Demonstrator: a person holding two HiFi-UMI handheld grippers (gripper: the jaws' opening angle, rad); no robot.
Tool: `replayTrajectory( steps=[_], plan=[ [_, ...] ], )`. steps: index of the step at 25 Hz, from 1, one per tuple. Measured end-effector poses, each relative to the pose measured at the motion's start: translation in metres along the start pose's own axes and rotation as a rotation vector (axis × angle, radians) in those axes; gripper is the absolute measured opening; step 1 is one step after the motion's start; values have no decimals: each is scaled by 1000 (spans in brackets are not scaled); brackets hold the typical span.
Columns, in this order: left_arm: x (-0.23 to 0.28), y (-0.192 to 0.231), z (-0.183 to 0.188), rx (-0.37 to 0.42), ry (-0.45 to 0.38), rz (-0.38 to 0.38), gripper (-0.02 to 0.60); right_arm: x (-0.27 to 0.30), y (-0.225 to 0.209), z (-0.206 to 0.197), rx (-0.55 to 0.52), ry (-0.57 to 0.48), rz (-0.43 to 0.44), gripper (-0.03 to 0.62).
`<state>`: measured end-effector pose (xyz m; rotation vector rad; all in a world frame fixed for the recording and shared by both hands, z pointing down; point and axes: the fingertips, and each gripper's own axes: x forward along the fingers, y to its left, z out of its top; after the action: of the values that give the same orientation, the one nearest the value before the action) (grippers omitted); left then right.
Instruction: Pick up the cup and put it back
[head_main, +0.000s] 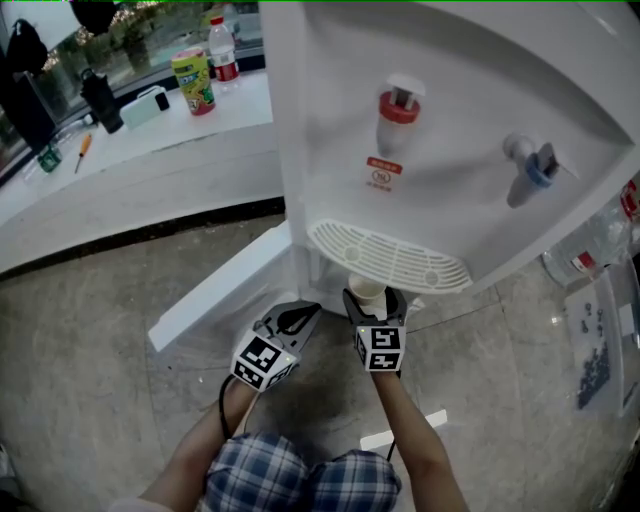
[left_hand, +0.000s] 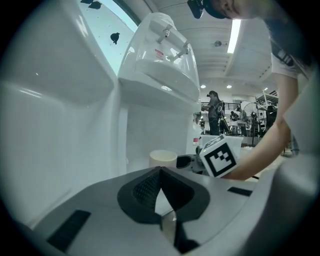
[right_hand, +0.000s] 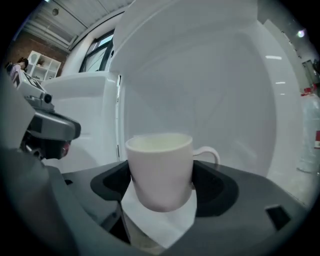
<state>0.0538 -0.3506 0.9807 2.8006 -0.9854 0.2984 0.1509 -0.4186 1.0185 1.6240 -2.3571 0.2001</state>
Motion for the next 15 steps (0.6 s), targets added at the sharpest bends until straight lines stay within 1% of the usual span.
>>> replayTrajectory(
  steps=[8,15],
  plan=[
    [0,-5,2,-10,4,-15,25,46,-19,-25,19,62,-45,399],
    [0,-8,1,-8,2,-22,25,56,-30,-58,73,146,-78,400]
  ],
)
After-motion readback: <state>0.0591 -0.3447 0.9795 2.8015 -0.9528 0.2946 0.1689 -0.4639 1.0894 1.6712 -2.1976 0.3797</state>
